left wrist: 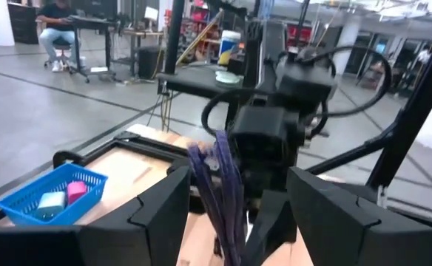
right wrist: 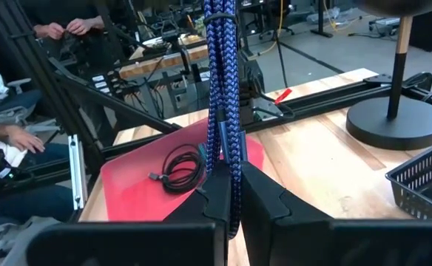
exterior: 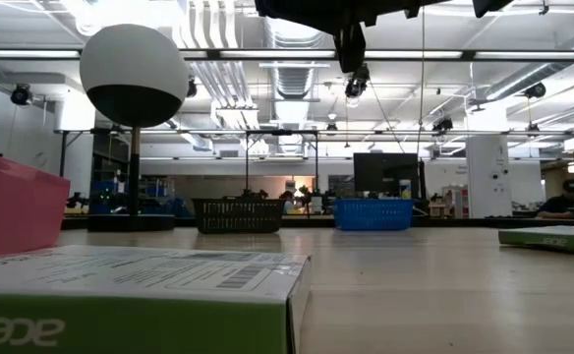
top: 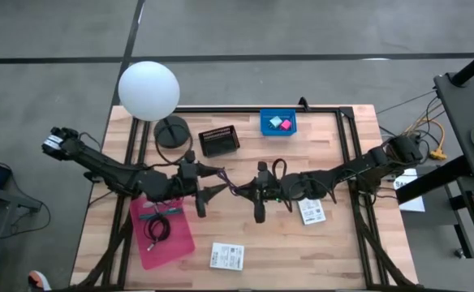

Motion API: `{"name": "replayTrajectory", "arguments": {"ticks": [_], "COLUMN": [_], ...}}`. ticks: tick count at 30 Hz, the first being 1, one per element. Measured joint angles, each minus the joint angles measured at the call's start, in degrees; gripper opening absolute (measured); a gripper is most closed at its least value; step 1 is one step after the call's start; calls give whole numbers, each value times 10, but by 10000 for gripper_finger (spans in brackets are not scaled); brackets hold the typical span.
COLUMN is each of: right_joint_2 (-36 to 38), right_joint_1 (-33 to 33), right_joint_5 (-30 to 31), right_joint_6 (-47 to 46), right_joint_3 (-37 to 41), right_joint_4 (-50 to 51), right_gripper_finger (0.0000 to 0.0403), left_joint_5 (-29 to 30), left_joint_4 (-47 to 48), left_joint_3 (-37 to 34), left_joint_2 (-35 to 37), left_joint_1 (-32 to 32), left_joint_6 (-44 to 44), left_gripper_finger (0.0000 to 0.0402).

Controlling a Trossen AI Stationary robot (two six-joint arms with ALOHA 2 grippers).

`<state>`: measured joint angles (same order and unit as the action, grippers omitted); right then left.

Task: Pick and place items into bin
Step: Put the violet patterned charger cable into the light pink bin

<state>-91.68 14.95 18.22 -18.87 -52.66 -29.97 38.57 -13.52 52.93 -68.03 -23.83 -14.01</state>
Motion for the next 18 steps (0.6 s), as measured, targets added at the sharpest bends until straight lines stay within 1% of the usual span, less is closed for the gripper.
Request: {"name": "replayTrajectory", "arguments": {"ticks": [5,8,12,18], "right_joint_2": [0,0,0,0], "right_joint_1": [-1,0,0,0], "right_joint_5": [0,0,-1,-1], "right_joint_6": [-1,-1,-2,-2], "right_joint_3": [0,0,0,0], "right_joint_4": [-2,-2,-4,-4], "right_gripper_finger": [8,8,8,8], "left_joint_5": [0,1,1,1], "left_joint_4": [-6,-26,-31,-31], "left_joint_3": [0,0,0,0], "left_joint_2": [-27,-35,-37,-34], "left_joint_1": [3,3,4,6], "left_joint_6": [-5,-1,5,10], "left_gripper_finger": [209,194,147,58]}}
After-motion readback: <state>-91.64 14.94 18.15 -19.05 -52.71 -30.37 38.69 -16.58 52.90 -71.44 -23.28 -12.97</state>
